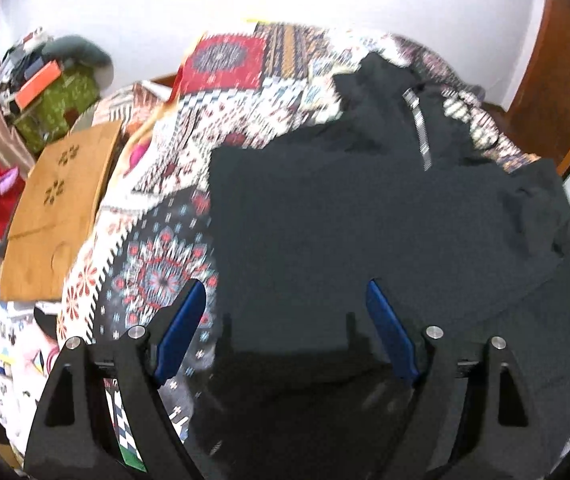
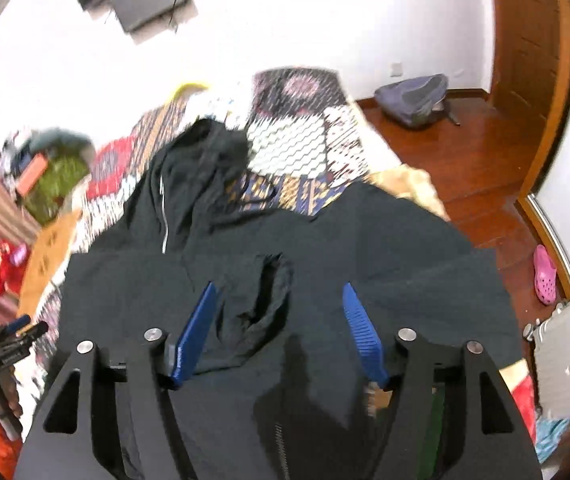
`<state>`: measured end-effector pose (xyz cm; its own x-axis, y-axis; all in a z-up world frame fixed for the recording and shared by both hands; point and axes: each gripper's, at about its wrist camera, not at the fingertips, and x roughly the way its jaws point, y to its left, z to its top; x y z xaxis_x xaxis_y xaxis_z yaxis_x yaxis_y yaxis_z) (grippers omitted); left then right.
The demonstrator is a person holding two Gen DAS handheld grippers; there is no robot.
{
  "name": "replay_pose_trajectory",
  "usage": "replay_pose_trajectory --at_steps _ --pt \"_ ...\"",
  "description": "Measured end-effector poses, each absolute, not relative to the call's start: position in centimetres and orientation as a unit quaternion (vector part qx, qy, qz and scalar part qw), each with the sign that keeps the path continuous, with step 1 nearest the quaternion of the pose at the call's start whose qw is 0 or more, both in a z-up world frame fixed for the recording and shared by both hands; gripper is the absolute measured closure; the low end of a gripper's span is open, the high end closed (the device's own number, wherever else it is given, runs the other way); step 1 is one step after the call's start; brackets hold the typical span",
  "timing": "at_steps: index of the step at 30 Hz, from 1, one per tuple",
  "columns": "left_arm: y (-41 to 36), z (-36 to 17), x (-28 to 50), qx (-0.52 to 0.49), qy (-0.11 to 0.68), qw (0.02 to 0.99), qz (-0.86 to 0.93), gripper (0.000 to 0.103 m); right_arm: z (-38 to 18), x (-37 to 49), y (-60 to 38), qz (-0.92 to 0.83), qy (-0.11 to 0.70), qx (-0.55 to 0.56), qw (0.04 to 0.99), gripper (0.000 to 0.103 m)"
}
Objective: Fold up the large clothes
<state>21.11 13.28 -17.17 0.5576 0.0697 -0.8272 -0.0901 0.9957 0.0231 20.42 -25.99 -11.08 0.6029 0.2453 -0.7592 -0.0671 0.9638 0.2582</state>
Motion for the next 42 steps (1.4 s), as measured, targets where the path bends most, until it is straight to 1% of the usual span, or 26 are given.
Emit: replay_pose_trajectory --at_steps 5,11,16,23,27,29,35,36,38,39,40,41,42 --pt "10.9 -14.3 21.9 -0.01 0.436 0.899 0.028 0.021 -11.0 19.4 -30.8 0.054 0.43 0.153 0.888 0.037" --pt "7.9 -13.2 22.8 -0.02 0.414 0.91 0.001 0.018 -13.7 18.1 -36.5 -0.012 0.443 0.213 0.871 0.037" --pt "5.6 -14.0 23.9 -0.015 0.422 0.907 -0.015 0.018 -17.7 17.2 -40.3 -0.047 0.469 0.281 0.836 0.037" --pt "3.8 -16.1 25.0 -0.011 0.447 0.894 -0.025 0.018 -22.4 17.5 -43.2 -0.056 0.502 0.355 0.787 0.037" --pt "3.4 -17.2 25.6 -0.015 0.46 0.887 -0.026 0.018 -23.0 18.7 -43.6 -0.058 0.493 0.37 0.785 0.036" --pt "3.3 -17.7 25.8 -0.015 0.465 0.885 -0.025 0.018 -23.5 19.7 -43.8 -0.059 0.497 0.368 0.784 0.034" --pt "3.3 -18.7 26.4 -0.018 0.475 0.88 -0.022 0.018 -24.8 21.4 -44.7 -0.082 0.489 0.379 0.781 0.034" --pt "3.3 -18.7 26.4 -0.017 0.475 0.88 -0.022 0.018 -24.7 21.7 -44.8 -0.091 0.485 0.377 0.784 0.035" --pt "3.3 -18.8 26.5 -0.014 0.476 0.879 -0.02 0.018 -24.6 21.9 -44.8 -0.103 0.481 0.369 0.788 0.041" --pt "3.3 -18.8 26.4 -0.014 0.476 0.879 -0.02 0.018 -24.4 22.0 -44.7 -0.112 0.482 0.359 0.791 0.051" --pt "3.3 -18.8 26.4 -0.014 0.476 0.879 -0.02 0.018 -24.3 22.1 -44.6 -0.121 0.483 0.349 0.794 0.064" --pt "3.4 -18.8 26.3 -0.013 0.475 0.88 -0.02 0.018 -24.2 22.2 -44.5 -0.121 0.483 0.343 0.796 0.069" --pt "3.4 -18.8 26.3 -0.013 0.474 0.88 -0.019 0.018 -23.9 22.3 -44.3 -0.117 0.483 0.336 0.8 0.078"
